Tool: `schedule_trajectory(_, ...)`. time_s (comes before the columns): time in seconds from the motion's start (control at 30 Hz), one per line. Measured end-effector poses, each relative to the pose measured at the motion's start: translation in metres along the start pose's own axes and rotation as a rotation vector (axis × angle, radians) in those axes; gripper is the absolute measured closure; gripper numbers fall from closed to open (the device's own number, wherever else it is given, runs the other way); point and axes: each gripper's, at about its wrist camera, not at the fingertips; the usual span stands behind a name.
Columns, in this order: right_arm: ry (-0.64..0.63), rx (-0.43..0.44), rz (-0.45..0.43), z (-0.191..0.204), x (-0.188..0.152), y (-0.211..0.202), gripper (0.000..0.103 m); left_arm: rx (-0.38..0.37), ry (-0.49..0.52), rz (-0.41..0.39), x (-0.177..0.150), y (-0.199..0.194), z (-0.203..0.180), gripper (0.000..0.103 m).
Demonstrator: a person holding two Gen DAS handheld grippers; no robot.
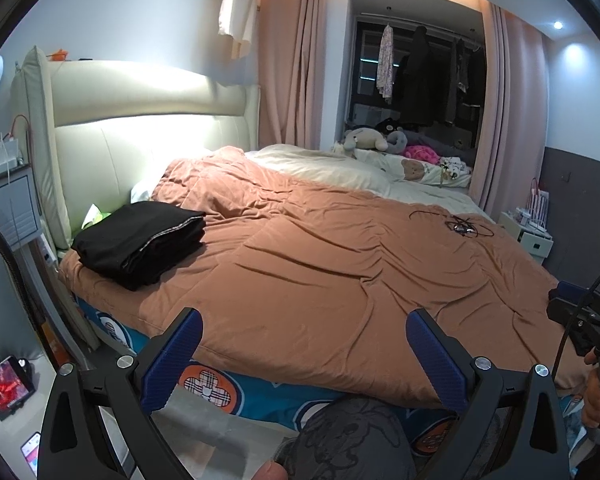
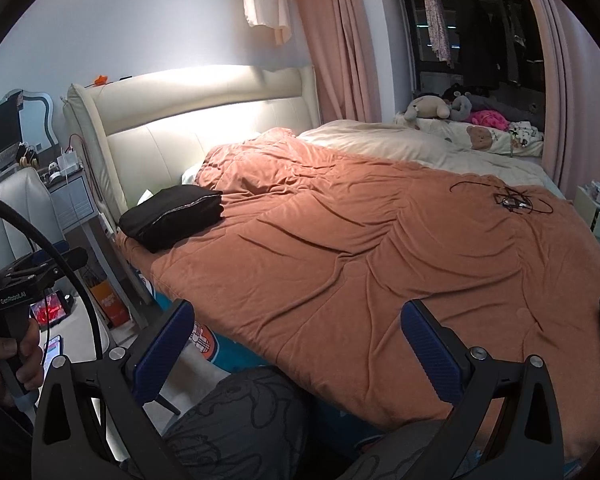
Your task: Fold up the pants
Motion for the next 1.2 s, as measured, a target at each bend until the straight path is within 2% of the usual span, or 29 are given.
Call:
schedule_trajectory(0.33, 0.007, 0.008, 0.002, -0.002, -0.002, 0.002, 0.000, 0.022, -0.010, 0.004, 0.000, 0.004, 0.002, 0.001)
schedule_trajectory(1.2, 0.012, 0.017, 0.008, -0.011, -0.002, -0.006, 0.000, 0.015, -0.016, 0.013, -0.003, 0.004, 0.005, 0.000)
Point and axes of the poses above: each gripper's, at about its wrist camera, not at the fingertips, and y roughly the way its jaws point, z to its left, x to its top, and after that the axes turned 6 degrees about z, right-handed
